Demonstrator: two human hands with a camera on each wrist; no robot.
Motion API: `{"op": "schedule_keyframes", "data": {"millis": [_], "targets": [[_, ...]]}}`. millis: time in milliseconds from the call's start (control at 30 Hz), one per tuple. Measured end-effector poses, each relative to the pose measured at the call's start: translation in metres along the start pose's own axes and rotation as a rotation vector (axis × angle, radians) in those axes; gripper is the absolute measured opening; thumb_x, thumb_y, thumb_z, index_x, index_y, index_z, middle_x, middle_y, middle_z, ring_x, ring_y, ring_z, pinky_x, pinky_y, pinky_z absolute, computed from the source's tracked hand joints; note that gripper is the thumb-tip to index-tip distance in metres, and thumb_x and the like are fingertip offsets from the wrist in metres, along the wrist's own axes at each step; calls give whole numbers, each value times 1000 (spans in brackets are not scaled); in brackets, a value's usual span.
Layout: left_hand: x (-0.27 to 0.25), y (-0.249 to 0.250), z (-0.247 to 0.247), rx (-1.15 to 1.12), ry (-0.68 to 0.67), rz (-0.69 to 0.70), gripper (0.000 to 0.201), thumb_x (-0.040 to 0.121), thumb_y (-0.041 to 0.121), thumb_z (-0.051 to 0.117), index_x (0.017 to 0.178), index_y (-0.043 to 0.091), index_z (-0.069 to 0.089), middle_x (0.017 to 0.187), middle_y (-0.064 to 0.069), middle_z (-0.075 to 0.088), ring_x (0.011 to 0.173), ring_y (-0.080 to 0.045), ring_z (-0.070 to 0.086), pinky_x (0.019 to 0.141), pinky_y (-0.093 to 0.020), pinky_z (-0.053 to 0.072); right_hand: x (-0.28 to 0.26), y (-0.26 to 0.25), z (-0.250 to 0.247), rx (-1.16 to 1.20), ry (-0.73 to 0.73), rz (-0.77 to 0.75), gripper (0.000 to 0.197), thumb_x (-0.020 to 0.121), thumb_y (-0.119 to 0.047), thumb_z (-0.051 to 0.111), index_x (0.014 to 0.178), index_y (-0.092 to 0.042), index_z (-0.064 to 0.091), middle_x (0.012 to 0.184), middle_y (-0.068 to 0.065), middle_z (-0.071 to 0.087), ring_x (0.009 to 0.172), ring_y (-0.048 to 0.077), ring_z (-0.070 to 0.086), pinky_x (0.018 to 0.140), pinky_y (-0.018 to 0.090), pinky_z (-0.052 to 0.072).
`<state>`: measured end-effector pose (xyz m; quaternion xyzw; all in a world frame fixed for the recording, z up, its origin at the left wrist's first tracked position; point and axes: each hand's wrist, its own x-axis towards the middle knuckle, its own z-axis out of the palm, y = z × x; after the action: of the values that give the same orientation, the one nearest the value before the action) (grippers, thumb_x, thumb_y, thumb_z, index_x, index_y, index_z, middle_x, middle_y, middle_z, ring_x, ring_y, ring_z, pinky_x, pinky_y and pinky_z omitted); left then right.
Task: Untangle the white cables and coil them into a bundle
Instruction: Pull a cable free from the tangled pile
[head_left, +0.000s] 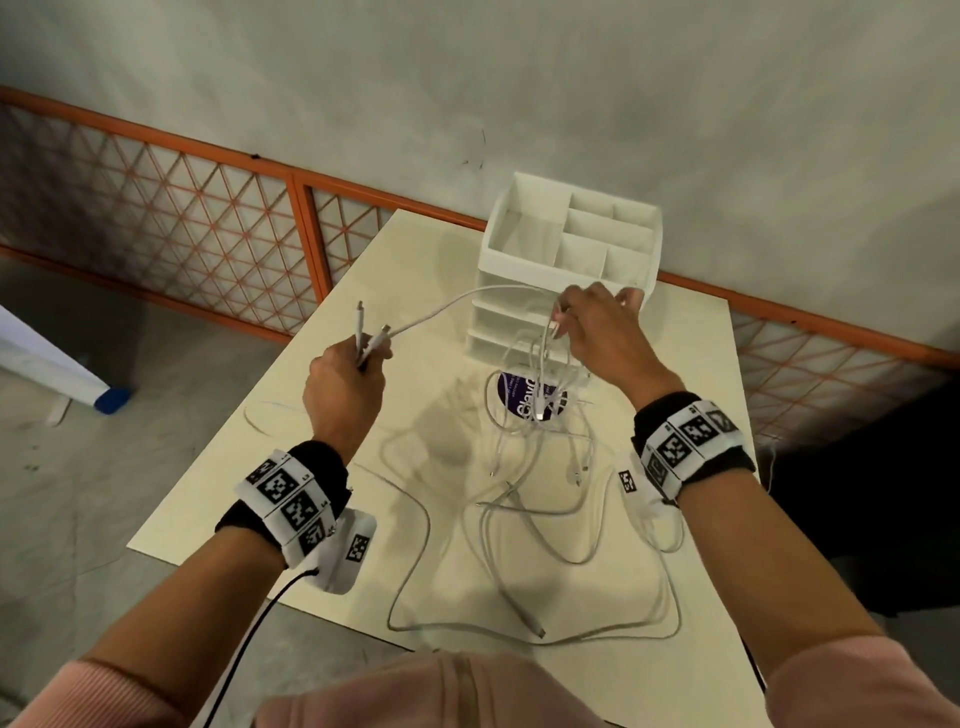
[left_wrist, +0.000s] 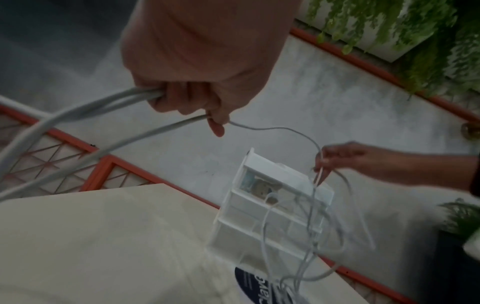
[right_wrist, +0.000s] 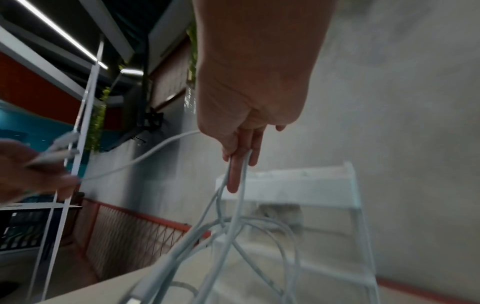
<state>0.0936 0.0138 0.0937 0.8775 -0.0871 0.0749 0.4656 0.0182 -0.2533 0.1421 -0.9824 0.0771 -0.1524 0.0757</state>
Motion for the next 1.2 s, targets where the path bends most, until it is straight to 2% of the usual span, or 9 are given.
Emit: {"op": "schedule_keyframes", "data": {"millis": [167,267,400,533,600,700,933,1100,1200], "targets": [[0,0,2,81,-80,-119,21,93,21,51,92,16,71,95,-14,69,84,-36,61,66,-36,44,8,-9,-22,-23,136,-23,22,99,-24,35,106,-15,54,100,-3,65,111,22,43,75,31,11],[-1,2,5,128,-148,-126,19,94,22,51,95,10,67,95,-17,68,76,-32,55,65,-34,40,10,-11,-26,67,143,-38,17,99,-27,41,104,-20,55,84,-9,71,102,18,42,71,28,9],[-7,11,7,-43,-112,118,34,93,33,54,118,10,56,87,-19,68,81,-39,62,68,-41,49,6,-16,-20,90,-49,-113,16,94,-36,51,99,-25,61,85,-7,69,97,14,36,69,30,10],[-15,34,15,-144,-194,368,50,92,35,57,139,30,41,58,-13,53,50,-22,47,53,-33,42,0,-36,-13,97,-158,-232,11,90,-32,58,93,-23,65,87,-2,67,95,16,48,74,28,14],[-16,39,22,-104,-222,395,38,92,37,57,128,25,53,50,0,38,48,-22,38,50,-31,33,-4,-47,-11,156,-216,-289,10,93,-25,55,93,-17,61,82,0,69,81,17,58,78,28,29],[-14,34,27,-114,-192,429,22,92,30,56,82,12,62,46,9,38,48,-31,42,48,-29,28,-8,-51,-10,297,-285,-215,9,96,-24,48,94,-17,52,84,-2,67,70,16,61,65,34,47],[-16,31,22,-47,-109,558,38,91,36,41,86,5,60,58,-12,60,50,-37,52,46,-42,45,-20,-46,22,383,-414,-80,9,85,-29,59,82,-24,53,72,-14,57,70,12,56,72,39,50],[-27,27,21,-4,-120,581,40,92,39,42,78,5,57,49,-10,48,45,-35,42,42,-33,34,-3,-53,27,348,-461,-25,24,72,-16,69,65,-21,48,79,8,63,75,27,57,72,46,51],[-27,26,18,20,-112,568,40,92,39,42,76,5,57,48,-10,46,46,-38,41,43,-31,30,5,-52,30,393,-515,-25,29,73,-6,68,64,-23,46,74,6,60,68,25,56,66,38,48]]}}
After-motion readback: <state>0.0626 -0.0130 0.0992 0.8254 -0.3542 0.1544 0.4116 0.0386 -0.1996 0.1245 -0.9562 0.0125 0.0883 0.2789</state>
